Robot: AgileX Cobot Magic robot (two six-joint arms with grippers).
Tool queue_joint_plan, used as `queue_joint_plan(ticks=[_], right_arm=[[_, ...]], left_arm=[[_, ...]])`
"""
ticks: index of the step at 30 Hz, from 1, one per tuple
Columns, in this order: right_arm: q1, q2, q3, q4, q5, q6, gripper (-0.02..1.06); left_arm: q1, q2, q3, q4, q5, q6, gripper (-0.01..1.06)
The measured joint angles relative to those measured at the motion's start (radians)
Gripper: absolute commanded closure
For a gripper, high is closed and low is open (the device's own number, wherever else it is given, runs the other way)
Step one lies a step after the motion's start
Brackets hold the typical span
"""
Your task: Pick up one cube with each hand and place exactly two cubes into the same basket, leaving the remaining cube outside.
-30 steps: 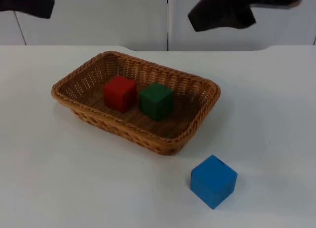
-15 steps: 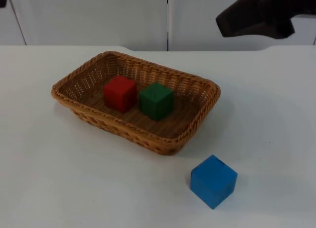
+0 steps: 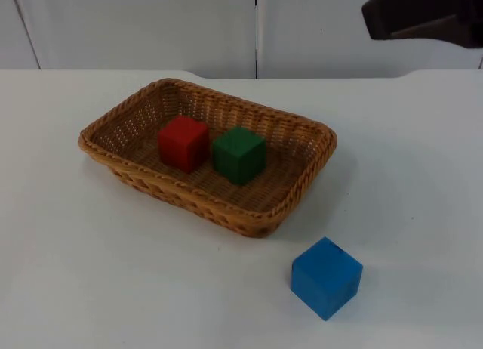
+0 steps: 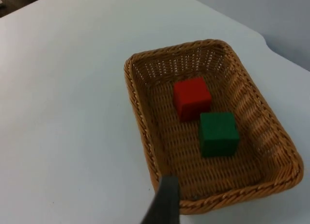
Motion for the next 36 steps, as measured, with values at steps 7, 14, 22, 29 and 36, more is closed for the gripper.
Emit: queue_joint_plan(ticks=[7, 14, 22, 29, 36], right_arm=[[0.000, -0.088, 0.073, 0.000, -0.031, 0.000, 0.32], [0.000, -0.173, 0.123, 0.000, -0.050, 0.000, 0.32], [0.000, -0.285, 0.173, -0.002, -0.064, 0.020, 0.32], [0.000, -0.383, 0.242, -0.002, -0.064, 0.041, 0.32], [0.000, -0.532, 0.300, -0.002, -0.013, 0.041, 0.32]], left_arm=[[0.000, -0.151, 0.000, 0.091, 0.077, -0.083, 0.27], [0.000, -0.257, 0.020, 0.127, 0.156, -0.135, 0.27], [0.000, -0.438, 0.195, 0.174, 0.177, -0.260, 0.27], [0.000, -0.454, 0.219, 0.250, 0.217, -0.339, 0.27], [0.000, -0.454, 0.245, 0.279, 0.219, -0.360, 0.27]])
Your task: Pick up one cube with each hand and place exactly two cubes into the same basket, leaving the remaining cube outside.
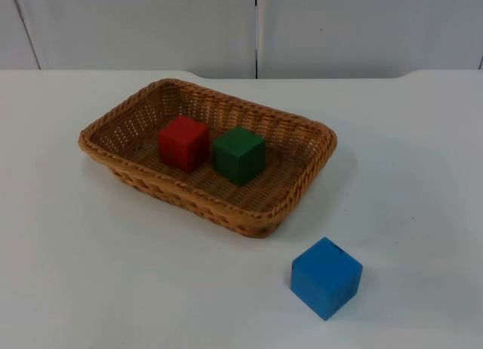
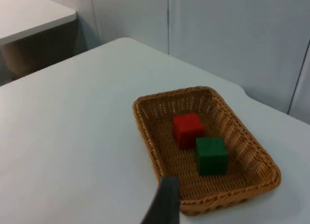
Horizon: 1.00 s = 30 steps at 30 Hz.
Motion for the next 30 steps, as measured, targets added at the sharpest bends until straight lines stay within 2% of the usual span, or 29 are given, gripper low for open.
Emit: queue_joint_plan(ticks=[8, 12, 13, 17, 18, 21, 22, 26, 30], right_arm=[[0.000, -0.180, 0.004, 0.000, 0.149, 0.000, 0.32], [0.000, -0.263, 0.004, -0.009, 0.262, 0.016, 0.32], [0.000, -0.263, 0.004, -0.009, 0.262, 0.016, 0.32], [0.000, -0.338, 0.004, -0.131, 0.363, 0.133, 0.32], [0.000, -0.338, 0.004, -0.131, 0.363, 0.133, 0.32], [0.000, -0.397, 0.004, -0.257, 0.420, 0.261, 0.32], [0.000, -0.397, 0.004, -0.257, 0.420, 0.261, 0.32], [0.000, -0.484, 0.004, -0.398, 0.518, 0.406, 0.32], [0.000, -0.536, 0.004, -0.443, 0.580, 0.463, 0.32]], left_arm=[[0.000, 0.000, 0.000, 0.003, 0.000, 0.000, 0.27], [0.000, 0.000, 0.000, 0.005, 0.000, -0.001, 0.27], [0.000, 0.000, 0.000, 0.005, 0.000, -0.001, 0.27], [0.000, 0.000, 0.000, 0.005, 0.000, -0.001, 0.27], [0.000, 0.000, 0.000, 0.005, 0.000, -0.001, 0.27], [0.000, 0.000, 0.000, 0.005, 0.000, -0.001, 0.27], [0.000, 0.000, 0.000, 0.005, 0.000, -0.001, 0.27], [0.000, 0.000, 0.000, 0.005, 0.000, -0.001, 0.27], [0.000, 0.000, 0.000, 0.005, 0.000, -0.001, 0.27]])
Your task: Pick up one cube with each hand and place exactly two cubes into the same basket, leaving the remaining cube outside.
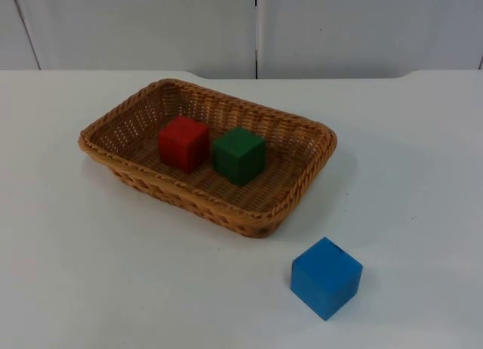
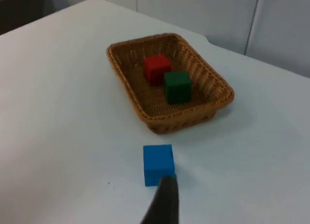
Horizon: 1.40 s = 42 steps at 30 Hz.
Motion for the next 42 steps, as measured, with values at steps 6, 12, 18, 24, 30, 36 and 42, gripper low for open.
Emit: queue_joint_plan(ticks=[6, 12, 18, 24, 30, 36, 42], right_arm=[[0.000, -0.070, 0.000, -0.007, 0.114, 0.033, 0.32], [0.000, -0.116, 0.008, -0.011, 0.154, 0.037, 0.32], [0.000, -0.118, 0.042, -0.019, 0.174, 0.058, 0.32], [0.000, -0.118, 0.047, -0.024, 0.174, 0.060, 0.32], [0.000, -0.118, 0.047, -0.026, 0.174, 0.060, 0.32], [0.000, -0.118, 0.047, -0.026, 0.174, 0.060, 0.31], [0.000, -0.118, 0.047, -0.034, 0.174, 0.060, 0.03]], left_arm=[[0.000, 0.000, 0.000, 0.000, 0.000, 0.000, 0.27], [0.000, 0.000, 0.000, 0.000, 0.000, 0.000, 0.27], [0.000, 0.000, 0.000, 0.000, 0.000, 0.000, 0.27], [0.000, 0.000, 0.000, 0.000, 0.000, 0.000, 0.27], [0.000, 0.000, 0.000, 0.000, 0.000, 0.000, 0.17], [0.000, 0.000, 0.000, 0.000, 0.000, 0.000, 0.00], [0.000, 0.000, 0.000, 0.000, 0.000, 0.000, 0.00]])
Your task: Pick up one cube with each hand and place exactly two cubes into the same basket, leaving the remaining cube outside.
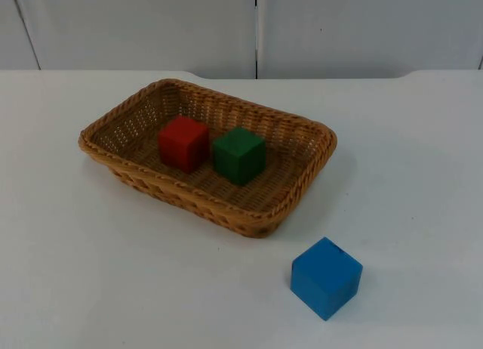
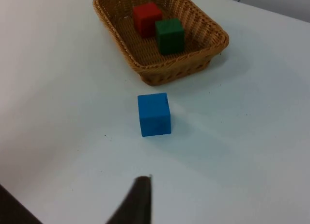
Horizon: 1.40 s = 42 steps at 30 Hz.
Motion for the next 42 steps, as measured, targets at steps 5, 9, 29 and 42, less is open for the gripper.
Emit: queue_joint_plan(ticks=[5, 9, 29, 42], right_arm=[[0.000, 0.000, 0.000, 0.000, 0.000, 0.000, -0.01], [0.000, 0.000, 0.000, 0.000, 0.000, 0.000, -0.01], [0.000, 0.000, 0.000, 0.000, 0.000, 0.000, -0.01], [-0.037, 0.000, 0.000, 0.006, 0.000, 0.000, -0.01]], left_arm=[[0.000, 0.000, 0.000, 0.000, 0.000, 0.000, 0.00], [0.000, 0.000, 0.000, 0.000, 0.000, 0.000, 0.00], [0.000, 0.000, 0.000, 0.000, 0.000, -0.001, 0.00], [0.000, 0.000, 0.000, 0.000, 0.000, -0.001, 0.00]])
